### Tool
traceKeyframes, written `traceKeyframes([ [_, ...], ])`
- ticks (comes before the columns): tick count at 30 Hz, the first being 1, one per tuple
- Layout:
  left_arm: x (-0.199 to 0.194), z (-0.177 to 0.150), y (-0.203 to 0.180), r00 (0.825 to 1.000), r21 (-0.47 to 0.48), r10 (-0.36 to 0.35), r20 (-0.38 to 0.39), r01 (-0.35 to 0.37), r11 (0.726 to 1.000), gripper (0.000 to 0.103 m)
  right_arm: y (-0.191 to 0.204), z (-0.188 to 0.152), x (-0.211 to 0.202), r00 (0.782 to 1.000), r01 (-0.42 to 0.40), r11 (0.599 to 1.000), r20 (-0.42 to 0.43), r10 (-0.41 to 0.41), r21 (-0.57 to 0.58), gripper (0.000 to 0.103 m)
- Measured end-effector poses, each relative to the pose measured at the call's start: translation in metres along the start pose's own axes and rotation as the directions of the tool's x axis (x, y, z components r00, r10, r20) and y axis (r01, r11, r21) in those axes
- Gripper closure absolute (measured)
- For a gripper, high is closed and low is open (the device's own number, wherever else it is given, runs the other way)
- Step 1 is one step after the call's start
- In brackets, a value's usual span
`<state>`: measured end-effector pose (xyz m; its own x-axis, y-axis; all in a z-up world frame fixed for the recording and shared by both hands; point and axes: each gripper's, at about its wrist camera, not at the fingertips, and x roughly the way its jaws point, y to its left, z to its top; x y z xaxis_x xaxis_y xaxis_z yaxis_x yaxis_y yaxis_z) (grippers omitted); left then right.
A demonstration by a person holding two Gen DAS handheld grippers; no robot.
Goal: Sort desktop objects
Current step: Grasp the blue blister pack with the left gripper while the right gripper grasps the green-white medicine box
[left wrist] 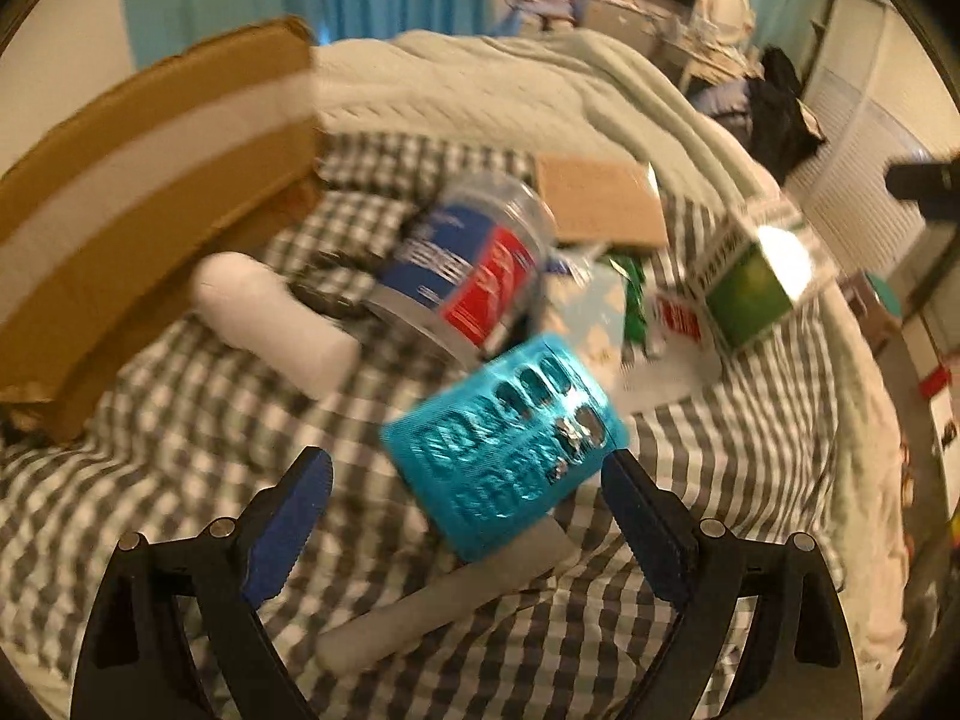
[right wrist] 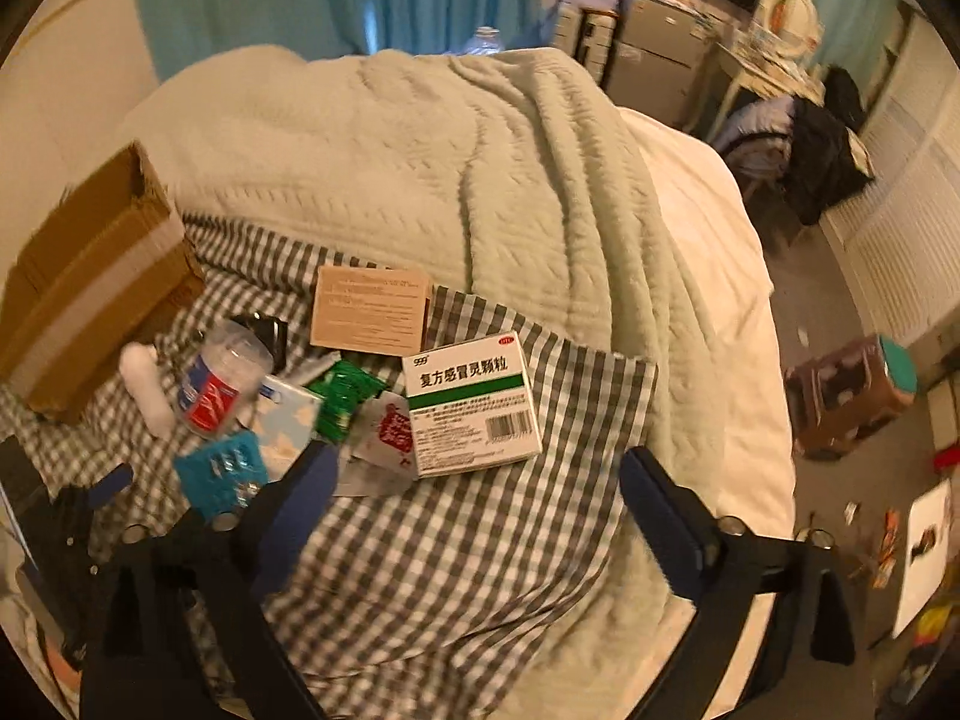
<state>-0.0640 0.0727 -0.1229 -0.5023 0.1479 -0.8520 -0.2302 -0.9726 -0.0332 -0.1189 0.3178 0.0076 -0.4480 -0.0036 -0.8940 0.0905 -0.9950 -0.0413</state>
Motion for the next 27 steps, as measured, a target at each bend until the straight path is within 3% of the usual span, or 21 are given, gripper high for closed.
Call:
traceKeyframes([
  [8,0.037,0.007,-0.014,1.0,0.022,0.01,-0.015,-0.009,1.0,0.009,0.012,0.011,0.066,0.997,-0.002,0.995,-0.077,-0.006,-0.1,0.001],
  [12,0.044,0.006,-0.015,1.0,0.011,-0.011,-0.006,0.011,1.0,0.0,0.014,0.011,0.1,0.992,0.015,0.993,-0.126,-0.03,-0.116,0.001],
  [15,0.044,0.007,-0.015,1.0,0.017,-0.027,-0.005,0.027,0.999,0.0,0.014,0.007,0.125,0.984,0.014,0.993,-0.176,-0.034,-0.115,0.001],
  [20,0.046,0.008,-0.012,0.998,0.032,-0.058,-0.025,0.059,0.998,0.0,0.019,0.0,0.135,0.978,0.005,0.992,-0.208,-0.032,-0.129,0.004],
  [21,0.045,0.008,-0.012,0.998,0.043,-0.059,-0.027,0.06,0.997,0.004,0.019,-0.001,0.132,0.978,0.027,0.99,-0.203,-0.056,-0.141,0.02],
  [22,0.044,0.008,-0.013,0.997,0.046,-0.066,-0.029,0.067,0.997,0.012,0.018,0.0,0.129,0.978,0.035,0.989,-0.2,-0.064,-0.147,0.026],
  [25,0.037,0.009,-0.014,0.994,0.05,-0.099,-0.041,0.101,0.994,0.026,0.01,0.001,0.114,0.982,0.023,0.993,-0.185,-0.044,-0.115,0.026],
  [26,0.034,0.008,-0.013,0.992,0.049,-0.121,-0.04,0.123,0.991,0.039,0.008,0.002,0.106,0.983,0.03,0.993,-0.177,-0.05,-0.112,0.026],
  [27,0.028,0.008,-0.012,0.99,0.046,-0.135,-0.035,0.137,0.99,0.043,0.007,0.002,0.1,0.984,0.031,0.993,-0.173,-0.05,-0.11,0.026],
])
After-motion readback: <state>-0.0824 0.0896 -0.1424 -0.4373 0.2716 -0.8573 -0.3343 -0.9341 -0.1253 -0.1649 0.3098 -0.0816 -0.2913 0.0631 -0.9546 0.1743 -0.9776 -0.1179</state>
